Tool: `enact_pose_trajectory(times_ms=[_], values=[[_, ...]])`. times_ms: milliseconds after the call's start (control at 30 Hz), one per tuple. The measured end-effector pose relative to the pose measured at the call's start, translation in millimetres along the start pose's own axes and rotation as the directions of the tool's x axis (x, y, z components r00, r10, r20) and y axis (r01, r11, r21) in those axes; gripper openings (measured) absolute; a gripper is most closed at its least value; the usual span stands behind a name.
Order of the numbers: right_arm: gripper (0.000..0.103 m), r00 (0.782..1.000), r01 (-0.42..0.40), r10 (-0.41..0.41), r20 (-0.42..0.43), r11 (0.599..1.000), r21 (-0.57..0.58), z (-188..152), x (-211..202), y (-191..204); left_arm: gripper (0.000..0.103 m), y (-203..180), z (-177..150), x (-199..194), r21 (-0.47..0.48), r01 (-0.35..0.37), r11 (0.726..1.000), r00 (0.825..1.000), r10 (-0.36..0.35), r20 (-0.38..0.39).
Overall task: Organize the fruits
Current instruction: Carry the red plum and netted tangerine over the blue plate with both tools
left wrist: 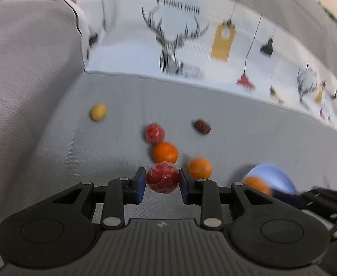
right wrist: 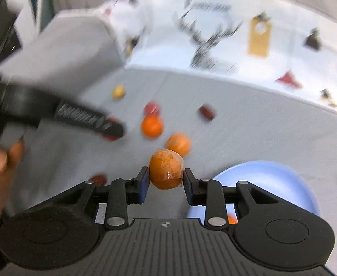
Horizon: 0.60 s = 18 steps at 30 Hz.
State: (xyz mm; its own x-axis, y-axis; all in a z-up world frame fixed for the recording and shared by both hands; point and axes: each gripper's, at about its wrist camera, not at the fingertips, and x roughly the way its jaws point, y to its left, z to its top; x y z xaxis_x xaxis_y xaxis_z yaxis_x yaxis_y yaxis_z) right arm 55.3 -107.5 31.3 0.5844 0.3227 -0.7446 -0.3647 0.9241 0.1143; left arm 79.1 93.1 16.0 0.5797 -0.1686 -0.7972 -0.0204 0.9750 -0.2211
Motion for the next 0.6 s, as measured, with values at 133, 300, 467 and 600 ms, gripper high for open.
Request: enact_pose_trajectory(times_ms=[133,300,467,600], values=[[0.033,0.994,0.051,-0.054,0.098,0.998,0.037,2.6,-36.9,-25.2,0.034,-14.1,-12.3,-18.6,-0.053,0.028,0.998,0.999,-0.026,0.038],[0.033,0.985,0.138,-0.154,0.081,0.975,0.174,-21.5,-42.2,-66.1,0.034,-43.0,-25.0,-17.5,0.003,0.061,0.998,0.998,-0.061,0.015],[0.033,0.968,0.219,-0.242,0.070,0.946,0.240,-25.8,-46.7,-98.8,0.034,-55.0,-22.0,-4.4,0.059,0.076,0.995,0.997,-0.077,0.011],[0.033,0.965,0.248,-0.263,0.020,0.929,0.275,-33.7,-41.1,-116.8,0.034,-64.7,-24.1,5.8,0.085,0.105,0.991,0.994,-0.104,-0.015]])
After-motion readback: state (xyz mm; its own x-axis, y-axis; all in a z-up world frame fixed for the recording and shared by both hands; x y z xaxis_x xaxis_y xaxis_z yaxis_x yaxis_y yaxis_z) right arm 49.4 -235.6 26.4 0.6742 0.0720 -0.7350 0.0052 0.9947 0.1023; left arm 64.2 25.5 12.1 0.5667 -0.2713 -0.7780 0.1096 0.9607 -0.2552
